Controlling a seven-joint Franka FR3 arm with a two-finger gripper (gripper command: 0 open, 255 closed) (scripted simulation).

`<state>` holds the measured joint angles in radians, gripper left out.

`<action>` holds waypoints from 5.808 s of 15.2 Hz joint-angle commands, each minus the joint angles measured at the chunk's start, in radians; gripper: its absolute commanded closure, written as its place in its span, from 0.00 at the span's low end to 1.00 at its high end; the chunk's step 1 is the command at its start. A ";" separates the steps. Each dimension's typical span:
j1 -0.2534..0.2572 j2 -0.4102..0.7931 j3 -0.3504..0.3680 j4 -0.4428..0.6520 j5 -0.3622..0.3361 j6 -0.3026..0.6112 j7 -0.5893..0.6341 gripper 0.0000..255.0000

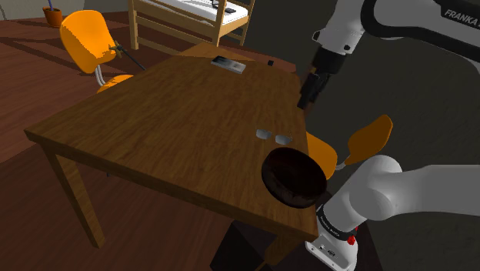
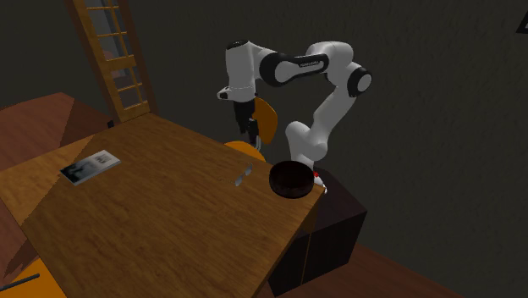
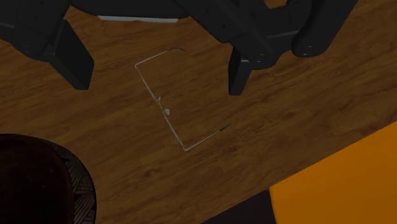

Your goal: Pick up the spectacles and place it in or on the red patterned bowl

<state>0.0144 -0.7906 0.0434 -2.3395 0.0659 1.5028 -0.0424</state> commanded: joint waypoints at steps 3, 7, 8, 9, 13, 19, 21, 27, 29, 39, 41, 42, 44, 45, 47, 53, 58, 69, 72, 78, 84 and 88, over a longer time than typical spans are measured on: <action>0.035 0.000 -0.006 -0.067 -0.014 0.083 -0.087 0.00; 0.104 0.016 -0.018 -0.190 -0.040 0.255 -0.258 0.00; 0.122 0.023 -0.022 -0.218 -0.047 0.300 -0.300 0.00; 0.139 0.032 -0.026 -0.246 -0.053 0.346 -0.342 0.00; 0.171 0.061 -0.034 -0.318 -0.065 0.463 -0.420 0.00; 0.171 0.086 -0.034 -0.378 -0.065 0.549 -0.420 0.00; 0.171 0.086 -0.034 -0.378 -0.065 0.549 -0.420 0.00; 0.171 0.086 -0.034 -0.378 -0.065 0.549 -0.420 0.00; 0.171 0.086 -0.034 -0.378 -0.065 0.549 -0.420 1.00; 0.171 0.077 -0.034 -0.356 -0.065 0.518 -0.420 1.00; 0.171 0.070 -0.034 -0.334 -0.065 0.488 -0.420 1.00; 0.171 0.066 -0.034 -0.322 -0.065 0.473 -0.420 1.00; 0.171 0.061 -0.034 -0.298 -0.065 0.444 -0.421 1.00; 0.171 0.059 -0.034 -0.286 -0.065 0.429 -0.421 1.00; 0.171 0.055 -0.034 -0.262 -0.065 0.401 -0.421 1.00; 0.171 0.050 -0.035 -0.184 -0.065 0.318 -0.421 1.00; 0.171 0.053 -0.035 -0.115 -0.065 0.252 -0.421 1.00; 0.194 -0.004 0.018 -0.048 -0.030 0.129 -0.362 1.00; 0.220 -0.069 0.073 -0.081 0.013 0.099 -0.301 1.00; 0.279 -0.170 0.193 -0.114 0.113 0.041 -0.171 1.00; 0.327 -0.227 0.317 -0.107 0.222 -0.005 -0.044 1.00; 0.332 -0.247 0.331 -0.169 0.236 0.037 -0.048 1.00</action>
<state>0.3198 -0.9481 0.3758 -2.4837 0.3004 1.5309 -0.0879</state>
